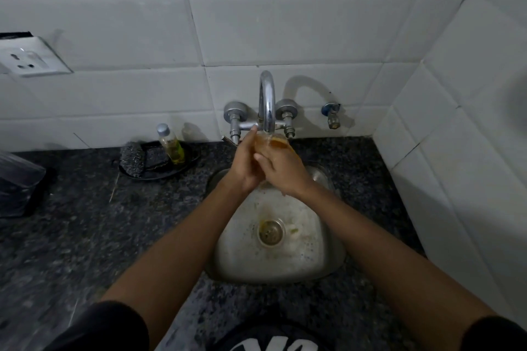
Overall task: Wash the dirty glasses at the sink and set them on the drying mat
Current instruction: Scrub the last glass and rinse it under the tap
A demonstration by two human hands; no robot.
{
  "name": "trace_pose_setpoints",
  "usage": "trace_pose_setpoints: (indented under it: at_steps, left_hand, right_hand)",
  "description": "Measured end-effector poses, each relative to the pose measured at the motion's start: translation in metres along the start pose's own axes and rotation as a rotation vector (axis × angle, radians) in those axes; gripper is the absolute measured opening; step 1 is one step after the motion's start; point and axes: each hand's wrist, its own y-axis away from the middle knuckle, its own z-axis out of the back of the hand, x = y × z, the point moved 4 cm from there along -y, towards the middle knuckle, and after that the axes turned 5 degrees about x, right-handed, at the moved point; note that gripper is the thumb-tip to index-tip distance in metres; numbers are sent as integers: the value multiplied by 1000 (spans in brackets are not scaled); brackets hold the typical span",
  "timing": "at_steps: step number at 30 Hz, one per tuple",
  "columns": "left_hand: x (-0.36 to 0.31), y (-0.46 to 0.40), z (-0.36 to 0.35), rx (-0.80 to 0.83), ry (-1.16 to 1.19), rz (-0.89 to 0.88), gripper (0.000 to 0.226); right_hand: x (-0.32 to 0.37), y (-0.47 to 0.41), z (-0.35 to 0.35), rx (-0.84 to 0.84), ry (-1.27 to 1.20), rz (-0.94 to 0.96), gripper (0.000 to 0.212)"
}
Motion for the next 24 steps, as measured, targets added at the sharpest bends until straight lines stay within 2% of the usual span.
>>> trace_pose_setpoints:
  at_steps: [2,4,7,9,11,13,15,18,21,24]
  left_hand:
    - [-3,-1,3,-42,-23,-6,39]
    - [-4,-3,9,-90,5,-31,27]
    - [-2,1,13,-134,69,-54,39]
    - [-3,2,14,-118,94,-106,41]
    - [-8,4,15,-119,76,-155,38]
    - [-11,5,16,-142,16,-190,30]
    - [-15,4,20,-157,-45,-228,10]
    - [-22,2,22,-163,-175,-295,16]
    - [-26,0,24,-240,-324,-338,31]
    - [-25,5,20,-368,-404,-331,49]
  right_hand:
    - [-11,3,-5,64,24,43,29]
    - [-11,6,-10,81,-263,-70,33]
    - [-10,5,-13,-12,-772,-431,27]
    - [-12,6,-12,-47,-947,-511,30]
    - [-14,10,-11,-72,-1009,-539,36]
    - [-21,14,-10,-122,-1003,-584,38]
    - [-29,17,-11,-169,-963,-641,39]
    - [-43,20,-12,-183,-802,-658,27]
    - [-50,22,-10,-163,-502,-511,19]
    - [-43,26,-7,-225,-83,-219,38]
